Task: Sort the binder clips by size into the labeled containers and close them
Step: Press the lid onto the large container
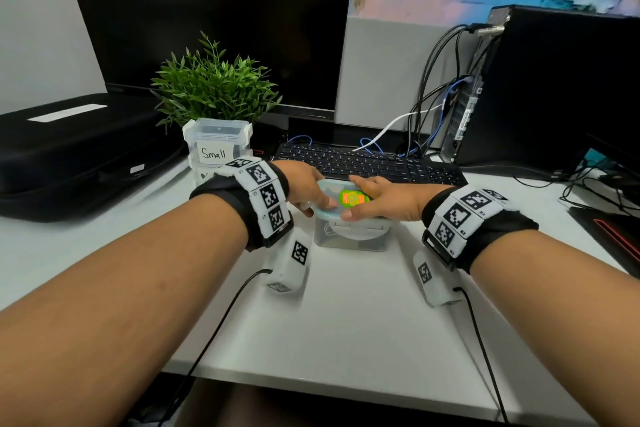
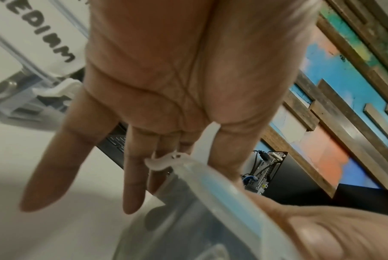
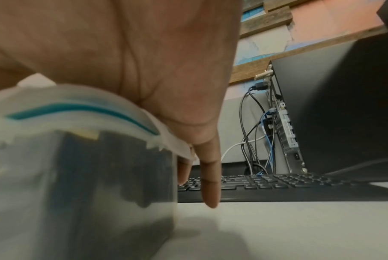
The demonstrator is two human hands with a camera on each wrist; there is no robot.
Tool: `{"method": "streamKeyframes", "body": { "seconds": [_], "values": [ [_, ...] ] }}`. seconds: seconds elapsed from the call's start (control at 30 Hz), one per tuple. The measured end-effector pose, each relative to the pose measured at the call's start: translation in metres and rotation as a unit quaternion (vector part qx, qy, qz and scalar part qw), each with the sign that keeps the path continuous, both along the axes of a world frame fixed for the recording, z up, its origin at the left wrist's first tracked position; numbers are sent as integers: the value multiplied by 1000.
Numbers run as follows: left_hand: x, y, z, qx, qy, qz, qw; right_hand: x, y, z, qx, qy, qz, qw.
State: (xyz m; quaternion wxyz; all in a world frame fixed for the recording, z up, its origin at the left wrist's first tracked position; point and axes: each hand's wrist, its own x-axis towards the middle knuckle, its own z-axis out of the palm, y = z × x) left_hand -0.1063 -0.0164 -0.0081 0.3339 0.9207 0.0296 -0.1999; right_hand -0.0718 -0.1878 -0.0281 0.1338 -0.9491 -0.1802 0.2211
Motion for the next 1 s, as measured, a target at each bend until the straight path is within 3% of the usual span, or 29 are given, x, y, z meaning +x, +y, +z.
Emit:
{"method": "streamKeyframes", "body": {
  "seconds": [0.23,0.63,0.77,0.87,1.0],
  "values": [
    [17,1,0,-59,63,23,996,9,-2,0,-2,2,7,1000],
    [25,-2,-4,-97,49,49,993,11,4,0,-9,-39,15,999],
    [29,-1,-2,-38,47,5,998,14,6,-5,-34,-82,22,996],
    [32,-1,3,34,50,-48,997,13,8,-4,-27,-82,23,996],
    [42,-4,7,66,84,-107,989,13,6,-3,-12,-82,30,996]
  ]
}}
